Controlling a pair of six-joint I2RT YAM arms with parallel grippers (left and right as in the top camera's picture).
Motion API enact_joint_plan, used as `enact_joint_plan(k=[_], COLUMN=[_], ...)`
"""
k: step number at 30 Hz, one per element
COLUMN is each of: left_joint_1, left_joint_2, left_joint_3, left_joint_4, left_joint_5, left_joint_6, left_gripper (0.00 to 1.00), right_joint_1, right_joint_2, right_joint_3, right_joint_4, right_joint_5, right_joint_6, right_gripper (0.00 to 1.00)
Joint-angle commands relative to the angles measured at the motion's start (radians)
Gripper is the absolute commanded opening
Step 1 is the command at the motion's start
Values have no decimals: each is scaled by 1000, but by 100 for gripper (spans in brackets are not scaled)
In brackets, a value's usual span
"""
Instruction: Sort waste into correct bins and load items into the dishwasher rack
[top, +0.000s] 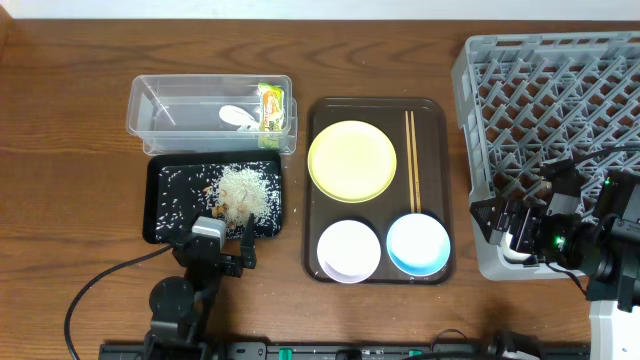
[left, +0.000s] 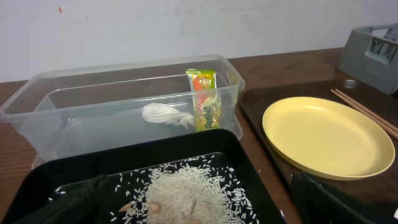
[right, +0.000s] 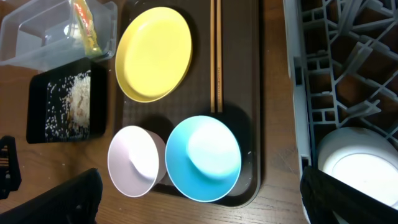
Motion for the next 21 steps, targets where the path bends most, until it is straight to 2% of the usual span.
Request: enact_joint_plan(k=[1,13,19,21], left_joint_1=[6,6,6,6], left_joint_2=[-7,-6,-6,-6], left_joint_3=[-26,-26,-26,-26], left_joint_4=[-4,-4,-4,-4], left_joint_5=[13,13,13,13], left_joint_6=[10,10,10,10], left_gripper=[93,94,94,94], right_joint_1=[-7,-7,-7,-6], right_joint_2=[-2,-2,-2,-2], right_joint_3=[17,17,17,17], right_joint_4=[-1,7,14,74], right_joint_5=[-12,-12,-19,-34], right_joint_6=[-18,2,160,241], right_gripper=[99,99,99,99])
